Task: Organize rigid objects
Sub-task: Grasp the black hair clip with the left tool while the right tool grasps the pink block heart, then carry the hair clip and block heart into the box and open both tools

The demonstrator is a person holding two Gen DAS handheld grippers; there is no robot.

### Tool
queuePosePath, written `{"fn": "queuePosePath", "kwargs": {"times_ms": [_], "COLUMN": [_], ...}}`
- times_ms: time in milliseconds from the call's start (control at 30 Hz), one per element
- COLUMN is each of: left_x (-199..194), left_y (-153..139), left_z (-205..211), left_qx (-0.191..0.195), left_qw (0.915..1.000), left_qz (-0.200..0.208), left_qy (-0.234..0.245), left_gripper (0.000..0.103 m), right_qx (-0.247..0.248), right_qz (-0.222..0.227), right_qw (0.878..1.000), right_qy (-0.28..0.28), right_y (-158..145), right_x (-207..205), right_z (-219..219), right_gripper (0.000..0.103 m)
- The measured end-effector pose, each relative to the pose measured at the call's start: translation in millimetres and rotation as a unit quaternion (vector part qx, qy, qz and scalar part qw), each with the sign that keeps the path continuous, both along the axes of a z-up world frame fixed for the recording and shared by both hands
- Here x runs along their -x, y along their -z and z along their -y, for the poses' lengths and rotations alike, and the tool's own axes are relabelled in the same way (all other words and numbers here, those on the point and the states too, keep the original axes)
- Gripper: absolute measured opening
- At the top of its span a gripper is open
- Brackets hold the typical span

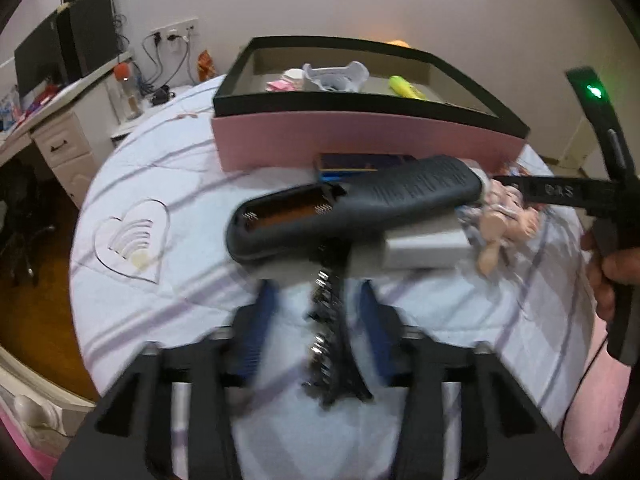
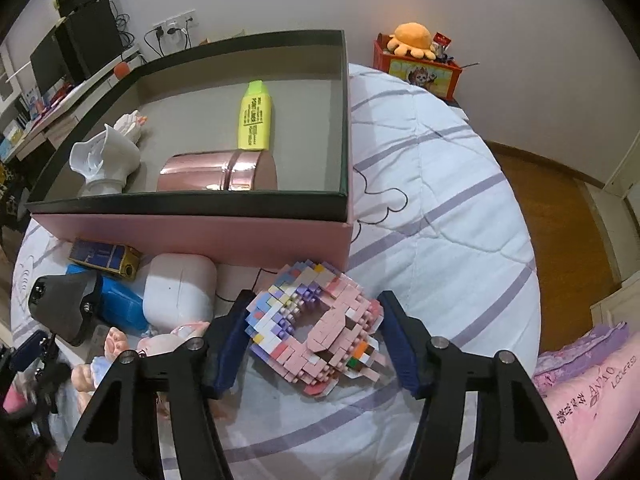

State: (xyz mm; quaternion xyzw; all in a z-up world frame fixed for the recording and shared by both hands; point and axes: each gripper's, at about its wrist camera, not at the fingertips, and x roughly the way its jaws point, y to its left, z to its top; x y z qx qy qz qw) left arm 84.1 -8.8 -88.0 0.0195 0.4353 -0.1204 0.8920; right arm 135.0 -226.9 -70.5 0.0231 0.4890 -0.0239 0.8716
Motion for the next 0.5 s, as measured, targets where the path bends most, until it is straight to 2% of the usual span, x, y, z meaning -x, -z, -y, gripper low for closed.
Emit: {"fn": "queuePosePath", "kwargs": {"times_ms": [67, 333, 500], "left_x": [-3.0, 12.6, 24.7], "left_y": [-0.3, -6.0, -27.4], "left_z": [-5.9, -11.8, -15.8], "left_qx": [0.018, 0.029, 0.029], "left_qw": [0.9998, 0.9996, 0.9994], "left_qz": [-0.008, -0.002, 0.015], "left_qy": [-0.002, 0.000, 0.003], "left_gripper": [0.019, 0.019, 0.019], "right_qx": [-0.001, -0.013, -0.022], "right_qz": [0.003, 0.015, 0.032], "right_qw": [1.000, 1.000, 0.999], "right_qy": [0.000, 0.008, 0.012], "right_y": [-0.5, -9.1, -27.4], "right_x": [3.4, 18.6, 29.1], "right_z": [0.3, 5.9, 13.1], "right_gripper": [0.062, 0.062, 0.062]}}
